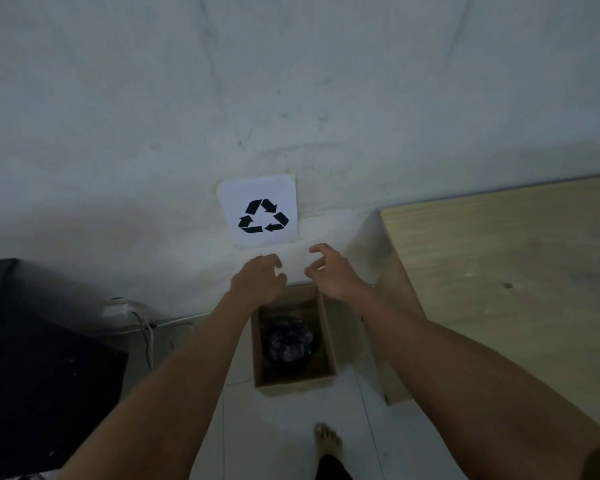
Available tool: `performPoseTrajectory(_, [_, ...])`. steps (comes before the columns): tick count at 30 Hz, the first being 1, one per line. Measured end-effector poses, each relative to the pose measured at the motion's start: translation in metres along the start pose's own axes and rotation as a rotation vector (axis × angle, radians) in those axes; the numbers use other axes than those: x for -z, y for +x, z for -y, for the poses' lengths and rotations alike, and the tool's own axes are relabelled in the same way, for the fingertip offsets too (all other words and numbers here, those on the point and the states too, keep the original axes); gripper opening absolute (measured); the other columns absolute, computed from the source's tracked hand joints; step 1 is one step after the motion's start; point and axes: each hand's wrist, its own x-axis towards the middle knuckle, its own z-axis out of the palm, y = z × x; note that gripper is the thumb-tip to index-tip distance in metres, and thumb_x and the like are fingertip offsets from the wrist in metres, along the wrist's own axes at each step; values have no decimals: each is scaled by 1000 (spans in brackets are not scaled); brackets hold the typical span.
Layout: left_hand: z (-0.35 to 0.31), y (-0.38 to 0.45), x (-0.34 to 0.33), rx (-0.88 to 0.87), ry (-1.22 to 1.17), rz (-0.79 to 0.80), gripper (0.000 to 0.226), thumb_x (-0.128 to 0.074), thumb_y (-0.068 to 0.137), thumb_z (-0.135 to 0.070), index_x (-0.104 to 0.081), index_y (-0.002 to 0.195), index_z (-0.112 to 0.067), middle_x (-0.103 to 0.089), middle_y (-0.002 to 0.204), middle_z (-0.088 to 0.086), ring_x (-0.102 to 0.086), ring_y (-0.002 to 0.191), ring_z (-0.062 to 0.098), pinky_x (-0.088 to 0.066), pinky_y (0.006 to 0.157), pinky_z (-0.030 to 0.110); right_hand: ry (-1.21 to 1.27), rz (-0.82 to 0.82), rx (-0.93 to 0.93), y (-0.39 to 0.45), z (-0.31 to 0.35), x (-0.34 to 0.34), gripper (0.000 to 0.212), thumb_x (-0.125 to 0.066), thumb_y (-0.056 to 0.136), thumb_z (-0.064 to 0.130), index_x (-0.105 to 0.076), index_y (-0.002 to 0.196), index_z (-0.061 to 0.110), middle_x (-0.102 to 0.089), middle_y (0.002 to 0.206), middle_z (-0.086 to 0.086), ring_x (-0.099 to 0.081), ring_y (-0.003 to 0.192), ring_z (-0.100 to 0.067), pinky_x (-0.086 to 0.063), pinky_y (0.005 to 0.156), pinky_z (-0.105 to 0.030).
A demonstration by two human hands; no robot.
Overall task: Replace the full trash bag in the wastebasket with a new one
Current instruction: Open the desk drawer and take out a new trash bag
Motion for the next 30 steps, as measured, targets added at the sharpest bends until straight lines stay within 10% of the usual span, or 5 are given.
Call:
performPoseTrajectory(11, [-144,-66,-32,-212,54,6,29,-51,99,-42,-64,120,-28,-64,131,-1,-61,116,25,-50,99,42,27,-244,-55,-119,-50,105,29,-70,89,20,-63,117,19,-70,100,-3,-70,90,-24,-53,71,-28])
performPoseTrajectory(30, [-639,-118,-269,-520,92,154,22,-56,90,-34,-71,106,-30,-70,123,-4,-65,116,27,-54,97,40,16,-599,-266,-327,-343,518,18,-70,91,20,-70,107,13,-72,105,-7,-68,96,-22,-51,81,-29])
